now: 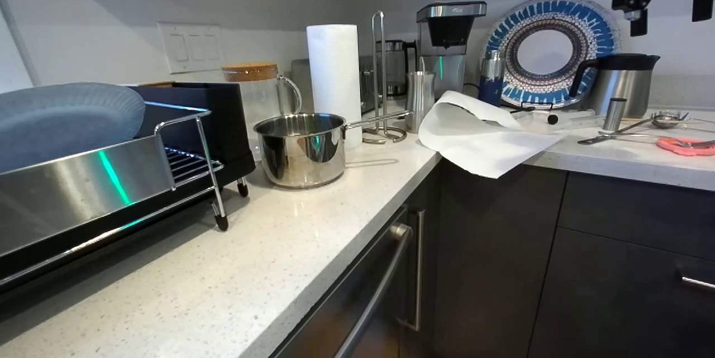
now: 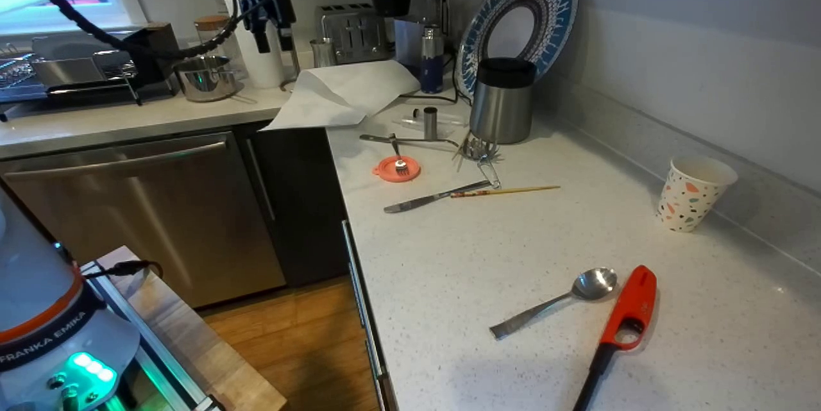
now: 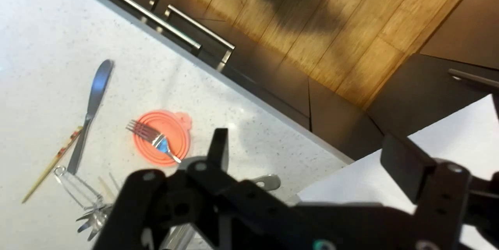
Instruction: Place the strainer on the spoon on the right
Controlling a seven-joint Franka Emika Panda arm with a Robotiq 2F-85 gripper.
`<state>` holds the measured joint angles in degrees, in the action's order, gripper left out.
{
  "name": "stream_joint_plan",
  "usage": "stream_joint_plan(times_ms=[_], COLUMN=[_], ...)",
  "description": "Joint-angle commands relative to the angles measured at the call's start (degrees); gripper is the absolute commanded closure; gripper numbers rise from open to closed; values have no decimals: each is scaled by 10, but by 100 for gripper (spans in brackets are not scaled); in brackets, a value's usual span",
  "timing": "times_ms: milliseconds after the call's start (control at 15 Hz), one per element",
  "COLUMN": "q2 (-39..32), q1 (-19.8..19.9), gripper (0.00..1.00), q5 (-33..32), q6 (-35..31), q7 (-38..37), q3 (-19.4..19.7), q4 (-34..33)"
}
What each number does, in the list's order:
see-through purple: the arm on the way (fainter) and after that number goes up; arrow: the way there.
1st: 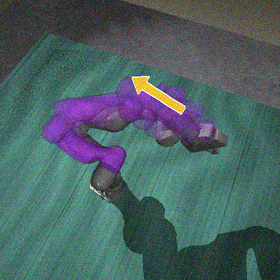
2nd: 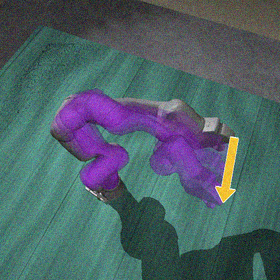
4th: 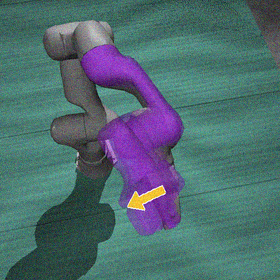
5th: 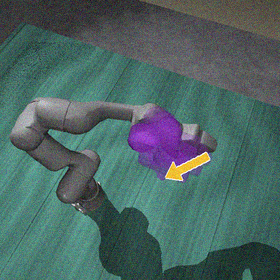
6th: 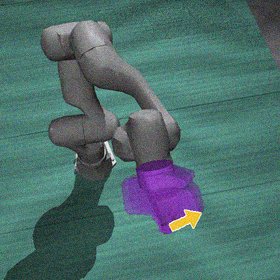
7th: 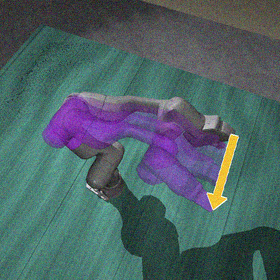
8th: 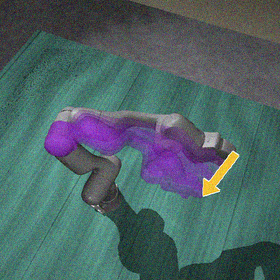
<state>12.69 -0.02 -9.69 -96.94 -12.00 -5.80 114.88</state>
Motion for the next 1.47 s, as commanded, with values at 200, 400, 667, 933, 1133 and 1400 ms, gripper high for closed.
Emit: stream_joint_plan(times_ms=[200, 400, 667, 933, 1133, 1400], q2=[-54, -77, -107, -149, -179, -219], q1=[27, 47, 76, 103, 121, 144], gripper=[0, 0, 0, 0, 0, 0], q5=[2, 29, 80, 122, 114, 97], q6=[-20, -17, -15, -6, -23, -58], q7=[87, 114, 198, 276, 318, 367], q3=[68, 103, 148, 176, 186, 192], q4=[-57, -86, -117, -149, -159, -171])
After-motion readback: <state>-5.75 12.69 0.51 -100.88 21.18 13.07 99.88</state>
